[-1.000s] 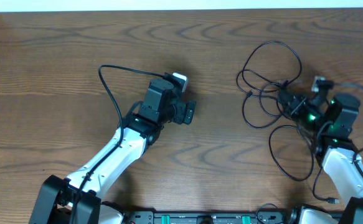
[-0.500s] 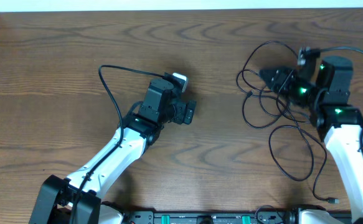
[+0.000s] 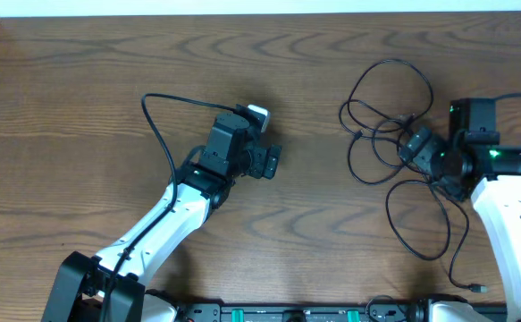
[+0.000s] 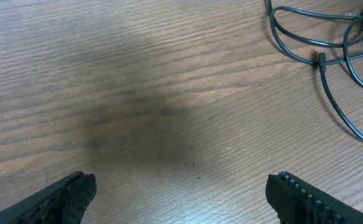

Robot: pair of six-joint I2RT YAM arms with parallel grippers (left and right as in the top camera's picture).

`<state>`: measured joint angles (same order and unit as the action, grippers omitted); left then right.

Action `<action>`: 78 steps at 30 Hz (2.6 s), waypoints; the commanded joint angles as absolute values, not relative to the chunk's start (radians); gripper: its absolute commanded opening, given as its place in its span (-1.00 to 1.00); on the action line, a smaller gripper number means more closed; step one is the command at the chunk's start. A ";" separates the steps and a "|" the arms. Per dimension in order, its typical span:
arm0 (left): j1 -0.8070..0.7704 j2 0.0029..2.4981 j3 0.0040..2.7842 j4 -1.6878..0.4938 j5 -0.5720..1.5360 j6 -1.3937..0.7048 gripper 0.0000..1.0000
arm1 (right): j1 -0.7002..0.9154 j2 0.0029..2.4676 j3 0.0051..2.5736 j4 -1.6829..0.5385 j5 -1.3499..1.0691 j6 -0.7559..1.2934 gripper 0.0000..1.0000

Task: Untangle cables
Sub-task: 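Grasp a black cable in the pile with the right gripper, then lift the black cable up and toward the far edge with the right gripper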

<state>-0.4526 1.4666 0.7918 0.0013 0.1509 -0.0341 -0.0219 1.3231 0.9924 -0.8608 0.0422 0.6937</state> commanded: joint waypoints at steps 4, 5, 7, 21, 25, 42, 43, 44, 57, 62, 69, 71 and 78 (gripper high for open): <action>-0.450 1.470 0.801 0.000 0.145 -0.043 0.85 | -0.019 1.346 0.777 -0.610 0.139 0.750 0.99; -0.450 1.470 0.801 0.000 0.144 -0.043 0.85 | -0.019 1.360 0.738 -0.576 0.127 0.796 0.98; -0.450 1.470 0.801 0.000 0.145 -0.043 0.85 | -0.020 1.378 0.711 -0.564 0.121 0.842 0.99; -0.450 1.470 0.801 0.000 0.144 -0.043 0.85 | -0.020 1.394 0.687 -0.424 0.308 0.823 0.08; -0.450 1.470 0.801 0.000 0.145 -0.043 0.85 | -0.020 1.393 0.684 -0.307 0.301 0.776 -0.98; -0.450 1.470 0.801 0.000 0.145 -0.043 0.85 | -0.017 1.392 0.936 -0.003 -0.279 0.641 -0.97; -0.450 1.470 0.801 0.000 0.145 -0.043 0.85 | -0.012 1.392 0.994 -0.004 -0.311 0.633 -0.97; -0.450 1.470 0.801 -0.001 0.144 -0.043 0.85 | -0.007 1.392 1.037 -0.007 -0.330 0.630 -0.97; -0.450 1.470 0.801 0.000 0.145 -0.043 0.85 | 0.125 1.393 1.610 -0.096 -0.343 0.560 -0.98; -0.450 1.470 0.801 0.000 0.144 -0.043 0.85 | 0.153 1.393 1.695 -0.093 -0.341 0.560 -0.98; -0.450 1.470 0.801 0.000 0.145 -0.043 0.85 | 0.161 1.393 1.715 -0.048 -0.339 0.561 -0.98; -0.450 1.470 0.801 0.000 0.145 -0.043 0.85 | 0.159 1.393 1.718 0.010 -0.302 0.564 -0.98; -0.450 1.470 0.801 0.000 0.145 -0.043 0.85 | 0.157 1.393 1.837 0.064 -0.195 0.553 -0.98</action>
